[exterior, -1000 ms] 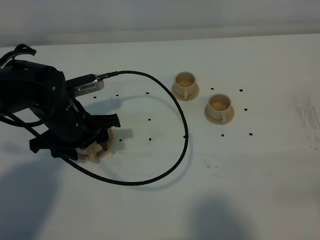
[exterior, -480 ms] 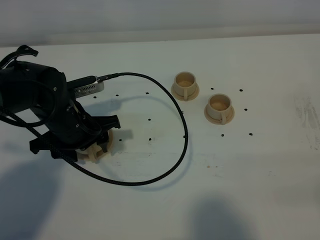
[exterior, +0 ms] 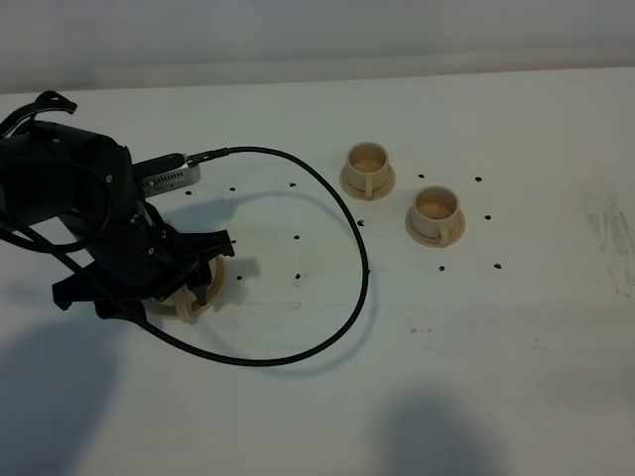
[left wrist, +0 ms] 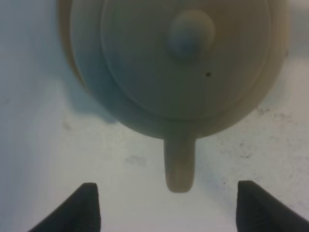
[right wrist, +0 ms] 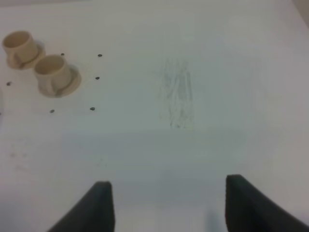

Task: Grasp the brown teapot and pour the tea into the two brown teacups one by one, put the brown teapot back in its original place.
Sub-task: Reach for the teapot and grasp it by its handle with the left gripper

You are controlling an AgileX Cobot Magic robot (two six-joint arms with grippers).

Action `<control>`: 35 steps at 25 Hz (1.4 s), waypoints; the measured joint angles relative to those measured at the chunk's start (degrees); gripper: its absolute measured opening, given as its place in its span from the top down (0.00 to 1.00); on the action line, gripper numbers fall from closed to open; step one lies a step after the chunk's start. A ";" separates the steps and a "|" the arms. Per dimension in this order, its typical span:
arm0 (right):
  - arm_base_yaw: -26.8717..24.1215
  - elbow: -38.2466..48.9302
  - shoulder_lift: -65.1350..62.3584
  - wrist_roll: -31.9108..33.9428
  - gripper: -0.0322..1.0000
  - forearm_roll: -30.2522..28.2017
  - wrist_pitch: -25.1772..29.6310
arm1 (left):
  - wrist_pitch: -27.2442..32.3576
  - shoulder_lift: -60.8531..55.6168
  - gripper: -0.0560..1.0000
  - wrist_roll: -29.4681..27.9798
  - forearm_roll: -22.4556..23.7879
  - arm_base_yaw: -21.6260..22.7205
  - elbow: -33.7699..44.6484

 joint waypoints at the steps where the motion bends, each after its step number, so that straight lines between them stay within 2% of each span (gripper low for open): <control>1: 0.00 0.00 0.00 0.00 0.50 0.00 0.00 | 0.00 0.00 0.89 -0.31 0.00 0.00 0.06; 11: 0.00 0.00 0.00 0.00 0.50 0.00 0.00 | -2.94 1.26 0.89 -0.66 0.58 0.00 0.12; 35: 0.00 0.00 0.00 0.00 0.50 0.00 0.00 | -4.35 2.02 0.93 -0.53 0.64 0.00 0.18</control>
